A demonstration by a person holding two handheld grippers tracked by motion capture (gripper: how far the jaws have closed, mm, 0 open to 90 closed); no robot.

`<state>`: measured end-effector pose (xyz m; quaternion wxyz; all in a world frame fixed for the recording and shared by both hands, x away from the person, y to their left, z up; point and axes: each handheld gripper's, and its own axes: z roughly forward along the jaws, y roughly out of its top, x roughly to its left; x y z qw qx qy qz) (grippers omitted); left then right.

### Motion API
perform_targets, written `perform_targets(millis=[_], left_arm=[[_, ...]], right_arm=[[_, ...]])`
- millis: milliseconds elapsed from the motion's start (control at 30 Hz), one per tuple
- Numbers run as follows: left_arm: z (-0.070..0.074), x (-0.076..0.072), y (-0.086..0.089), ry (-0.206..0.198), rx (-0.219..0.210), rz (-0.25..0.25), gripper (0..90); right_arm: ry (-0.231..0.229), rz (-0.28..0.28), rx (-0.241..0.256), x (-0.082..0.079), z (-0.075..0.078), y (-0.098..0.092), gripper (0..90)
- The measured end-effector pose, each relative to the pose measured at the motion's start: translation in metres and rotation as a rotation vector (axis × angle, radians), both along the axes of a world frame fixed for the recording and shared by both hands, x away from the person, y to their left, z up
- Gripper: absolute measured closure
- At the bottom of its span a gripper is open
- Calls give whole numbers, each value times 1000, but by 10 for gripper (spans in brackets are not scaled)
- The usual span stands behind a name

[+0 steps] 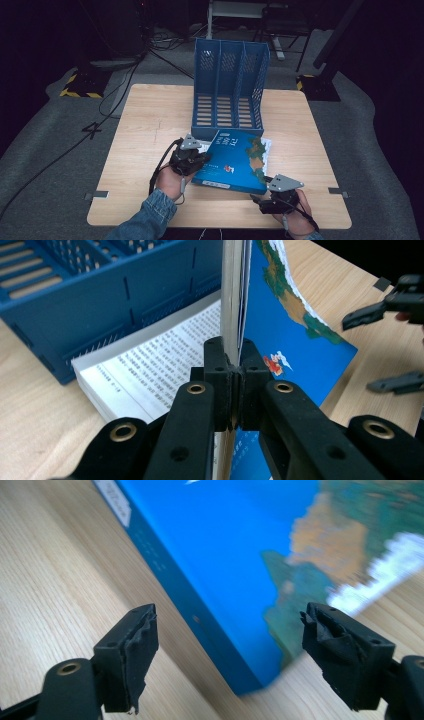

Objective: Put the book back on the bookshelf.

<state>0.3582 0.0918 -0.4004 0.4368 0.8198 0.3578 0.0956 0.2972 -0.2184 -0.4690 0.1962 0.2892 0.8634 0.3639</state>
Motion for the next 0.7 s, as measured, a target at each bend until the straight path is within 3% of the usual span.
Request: perform_targets(millis=[167, 300, 467, 567, 700], left_arm=[[12, 0, -9, -17, 19, -12, 866], [19, 1, -14, -23, 5, -14, 866], [26, 1, -22, -41, 19, -18, 866], [29, 1, -26, -36, 13, -18, 866], [28, 3, -29, -38, 16, -29, 865]], right_arm=[[-34, 26, -21, 5, 4, 17, 227], [-47, 28, -19, 8, 4, 25, 224], [-78, 16, -27, 10, 3, 33, 214], [-116, 1, -40, 11, 1, 37, 195], [-207, -43, -105, 10, -9, 45, 206]])
